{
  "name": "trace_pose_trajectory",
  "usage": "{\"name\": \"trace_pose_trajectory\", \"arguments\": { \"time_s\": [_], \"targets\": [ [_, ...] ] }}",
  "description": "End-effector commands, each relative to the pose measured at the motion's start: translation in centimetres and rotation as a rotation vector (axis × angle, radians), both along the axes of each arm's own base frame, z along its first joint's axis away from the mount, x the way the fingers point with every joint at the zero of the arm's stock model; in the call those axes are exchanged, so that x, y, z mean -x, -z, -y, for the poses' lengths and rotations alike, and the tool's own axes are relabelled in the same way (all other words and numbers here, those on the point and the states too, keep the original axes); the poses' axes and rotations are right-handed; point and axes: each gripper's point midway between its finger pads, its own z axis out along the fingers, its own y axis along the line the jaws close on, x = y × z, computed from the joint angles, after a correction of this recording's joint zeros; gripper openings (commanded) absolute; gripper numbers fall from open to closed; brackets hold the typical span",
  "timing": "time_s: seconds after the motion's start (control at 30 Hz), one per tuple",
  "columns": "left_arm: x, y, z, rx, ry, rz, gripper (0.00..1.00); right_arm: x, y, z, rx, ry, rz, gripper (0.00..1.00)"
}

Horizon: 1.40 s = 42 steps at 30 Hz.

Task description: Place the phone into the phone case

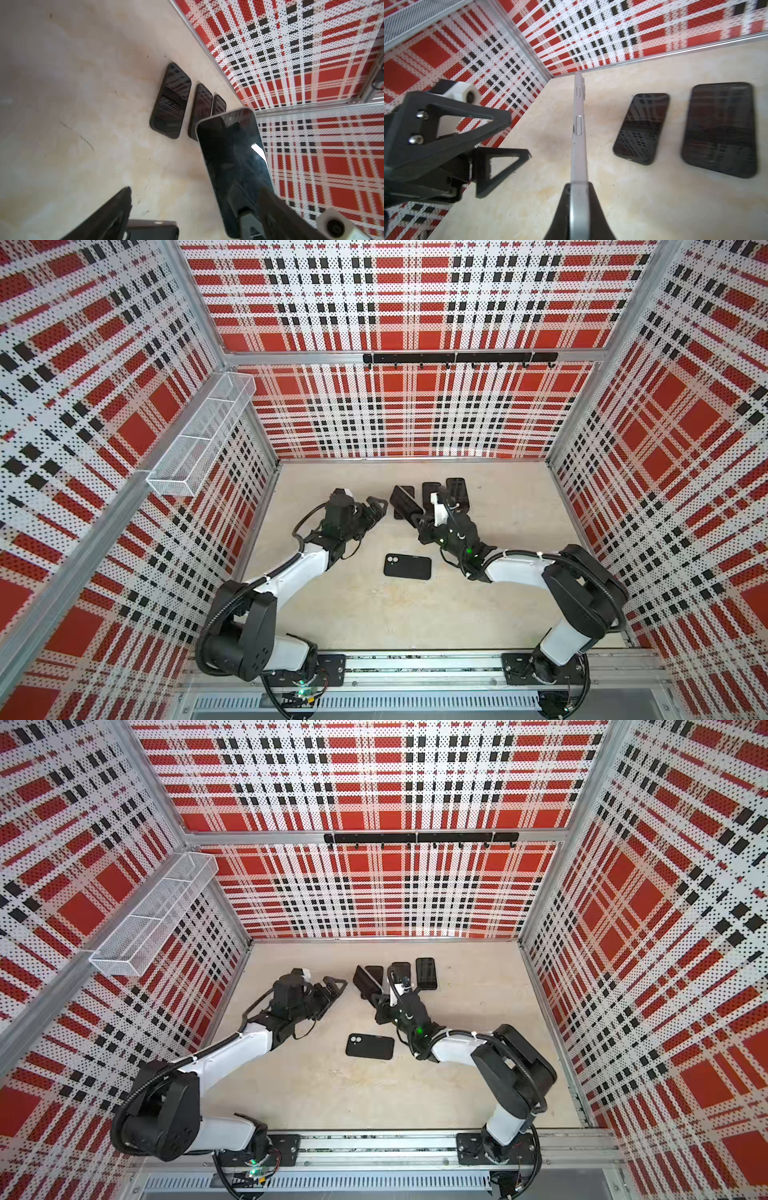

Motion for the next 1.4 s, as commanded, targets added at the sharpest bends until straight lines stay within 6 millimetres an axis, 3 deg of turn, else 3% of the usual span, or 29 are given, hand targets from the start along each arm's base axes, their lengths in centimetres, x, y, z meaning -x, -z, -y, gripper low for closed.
{"name": "trace_pose_trajectory", "arguments": {
  "time_s": [0.0, 0.23, 0.37, 0.57, 0.73, 0.9, 1.37],
  "targets": [
    [1.5, 4.3, -0.5, -0.313, 0.126, -0.09, 0.9, 0.6, -1.0, 2.7, 0.053, 0.007, -0.048, 0.03],
    [3.2, 9.2, 1.2, -0.473, 0.29, -0.205, 0.68, 3.4, -0.6, 7.6, 0.146, -0.071, -0.235, 0.02],
    [4.3, 10.6, 2.2, -0.509, 0.367, -0.23, 0.57, 5.2, -0.7, 10.2, 0.189, -0.112, -0.347, 0.03],
    [6.2, 12.8, 3.3, -0.578, 0.467, -0.287, 0.54, 7.2, -0.9, 12.5, 0.204, -0.195, -0.489, 0.07],
    [7.2, 14.3, 3.0, -0.6, 0.487, -0.337, 0.47, 8.1, -1.1, 11.9, 0.165, -0.269, -0.548, 0.07],
    [8.3, 14.3, 2.5, -0.596, 0.494, -0.352, 0.45, 8.7, -0.5, 11.1, 0.117, -0.324, -0.594, 0.06],
    [10.9, 16.2, 3.4, -0.507, 0.528, -0.443, 0.13, 10.7, 2.6, 8.3, -0.085, -0.475, -0.754, 0.07]
  ]
}}
